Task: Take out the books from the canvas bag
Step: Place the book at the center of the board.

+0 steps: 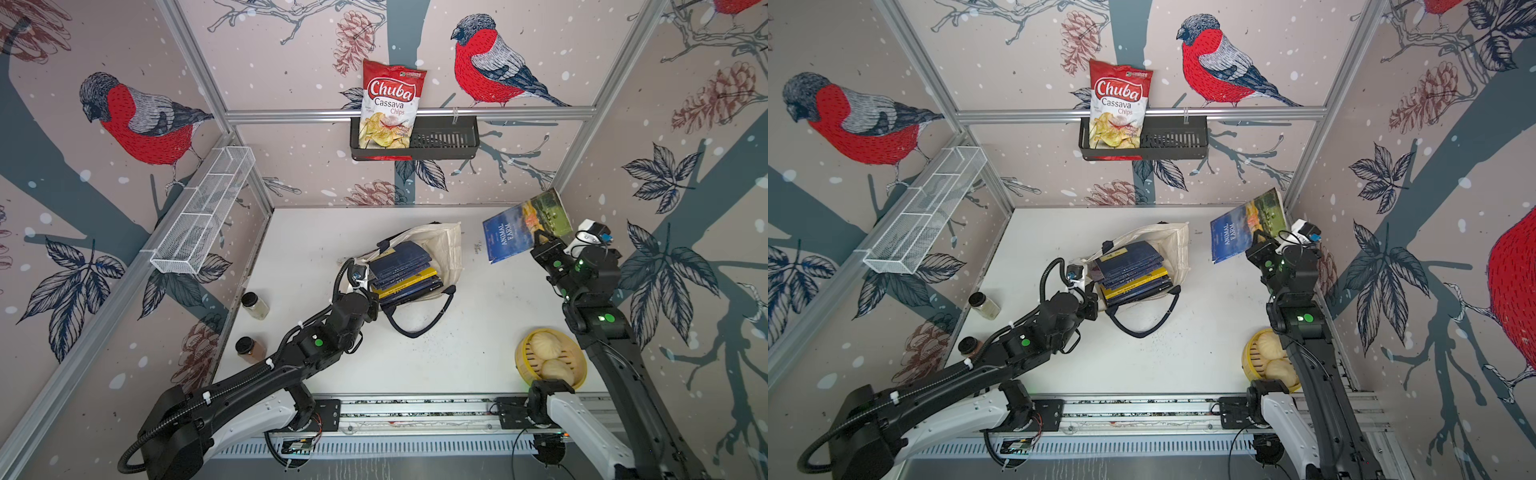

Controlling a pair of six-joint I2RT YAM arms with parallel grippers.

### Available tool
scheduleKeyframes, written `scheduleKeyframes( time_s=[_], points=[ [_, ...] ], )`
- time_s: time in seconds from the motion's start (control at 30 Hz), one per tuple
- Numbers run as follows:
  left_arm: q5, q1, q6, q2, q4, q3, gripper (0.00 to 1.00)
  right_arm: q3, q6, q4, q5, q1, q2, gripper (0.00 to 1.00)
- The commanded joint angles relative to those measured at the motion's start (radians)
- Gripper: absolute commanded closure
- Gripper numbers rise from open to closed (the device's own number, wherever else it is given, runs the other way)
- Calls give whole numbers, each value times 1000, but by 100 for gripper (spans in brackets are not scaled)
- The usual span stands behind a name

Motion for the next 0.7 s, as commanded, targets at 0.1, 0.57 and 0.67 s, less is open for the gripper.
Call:
scheduleKeyframes(
  time_s=[0.1,0.57,0.67],
  points=[
    [-39,-13,20,4,40,2,100,-149,173,214,-156,-115,40,100],
    [59,-44,10,-31,58,10,100,-326,321,592,-87,-103,435,100],
    [65,-47,-1,-34,53,19,100,-331,324,618,-77,-90,523,100]
  ],
)
